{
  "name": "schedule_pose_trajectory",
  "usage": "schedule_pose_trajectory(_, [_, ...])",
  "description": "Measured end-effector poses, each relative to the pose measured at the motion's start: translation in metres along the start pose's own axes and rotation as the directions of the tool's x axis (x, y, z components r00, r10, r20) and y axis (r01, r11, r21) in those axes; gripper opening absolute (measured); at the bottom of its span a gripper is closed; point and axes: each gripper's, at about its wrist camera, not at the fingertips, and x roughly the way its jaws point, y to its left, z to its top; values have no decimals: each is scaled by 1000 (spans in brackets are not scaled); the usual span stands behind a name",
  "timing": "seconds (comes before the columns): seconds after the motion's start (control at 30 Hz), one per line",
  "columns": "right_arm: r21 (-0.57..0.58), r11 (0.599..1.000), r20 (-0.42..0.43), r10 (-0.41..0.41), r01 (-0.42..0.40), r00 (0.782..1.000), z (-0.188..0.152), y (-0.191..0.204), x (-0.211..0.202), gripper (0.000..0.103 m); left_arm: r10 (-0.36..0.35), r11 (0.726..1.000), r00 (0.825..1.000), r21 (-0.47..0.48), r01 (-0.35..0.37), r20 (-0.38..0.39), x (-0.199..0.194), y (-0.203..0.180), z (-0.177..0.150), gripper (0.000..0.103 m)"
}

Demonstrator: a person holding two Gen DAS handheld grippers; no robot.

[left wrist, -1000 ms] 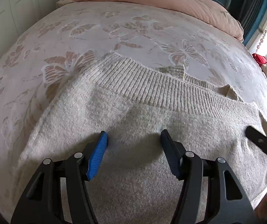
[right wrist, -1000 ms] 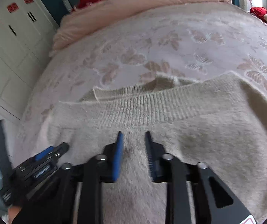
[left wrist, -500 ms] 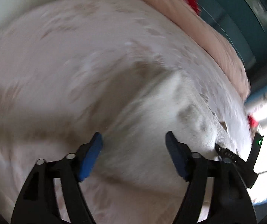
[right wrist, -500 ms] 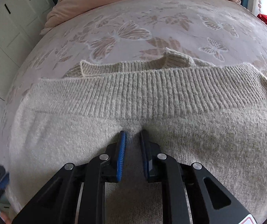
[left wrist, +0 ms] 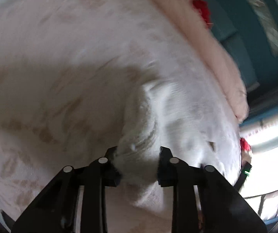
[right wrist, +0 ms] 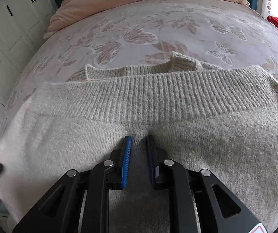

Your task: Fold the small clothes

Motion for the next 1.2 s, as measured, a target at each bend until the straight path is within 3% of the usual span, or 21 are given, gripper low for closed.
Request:
schedule_pose_trajectory(0.13, [53,996,7,75,-75,997,3,-12,-13,15,-84,976,996,206,74,38,-29,-79,-4,21])
schedule_pose_trajectory(0.23, [184,962,47,196,-201,980,-2,-49,-50,22,-156,906,988,398,141,3,-36,-158,-31,21])
schedule_pose_trajectory(0.33, [218,954,102,189,-207,977,-20,-88,-89,25,-183,837,980,510,198,-80,-19,-208,-68,24])
schedule_pose_trajectory(0.4, [252,947,123,173,-200,977,-38,-119,-116,41,-129,793,980,578,192,-149,14,-229,-104,30])
schedule_pose_trajectory(0.47, [275,943,131,159,-190,979,-56,-143,-140,50,-45,767,985,626,142,-169,37,-229,-137,36])
schedule_pose_trajectory(0.5, [277,942,134,156,-188,979,-62,-150,-148,57,-21,768,985,628,125,-171,41,-223,-149,44])
schedule_pose_trajectory(0.57, [276,942,134,158,-190,978,-74,-160,-162,65,-29,791,985,598,128,-173,37,-205,-165,63])
schedule_pose_trajectory(0.63, [274,939,125,181,-209,975,-81,-158,-166,71,-33,779,992,618,104,-125,20,-186,-170,74])
schedule_pose_trajectory(0.7, [273,931,113,217,-240,970,-82,-150,-160,73,28,727,999,687,10,-45,8,-172,-178,85])
schedule_pose_trajectory(0.73, [283,920,106,252,-272,962,-82,-144,-156,73,50,695,999,719,-22,-17,4,-163,-180,85])
schedule_pose_trajectory(0.8, [292,903,95,299,-314,950,-79,-129,-150,73,85,668,996,742,-57,1,2,-149,-184,85])
schedule_pose_trajectory(0.9, [290,892,81,338,-347,938,-68,-101,-144,77,134,687,991,719,-104,15,8,-129,-173,85])
schedule_pose_trajectory(1.0, [276,899,58,339,-342,939,-53,-75,-142,78,165,712,986,690,-133,20,19,-113,-159,85])
schedule_pose_trajectory(1.13, [254,930,-9,276,-265,961,-37,-52,-122,79,161,743,987,660,-113,-12,28,-104,-150,85])
schedule_pose_trajectory(1.17, [230,943,-33,255,-241,966,-33,-45,-114,46,158,750,987,654,-101,-29,31,-103,-149,84])
schedule_pose_trajectory(1.2, [213,952,-44,233,-219,972,-30,-40,-113,20,151,757,987,648,-85,-47,32,-103,-150,76])
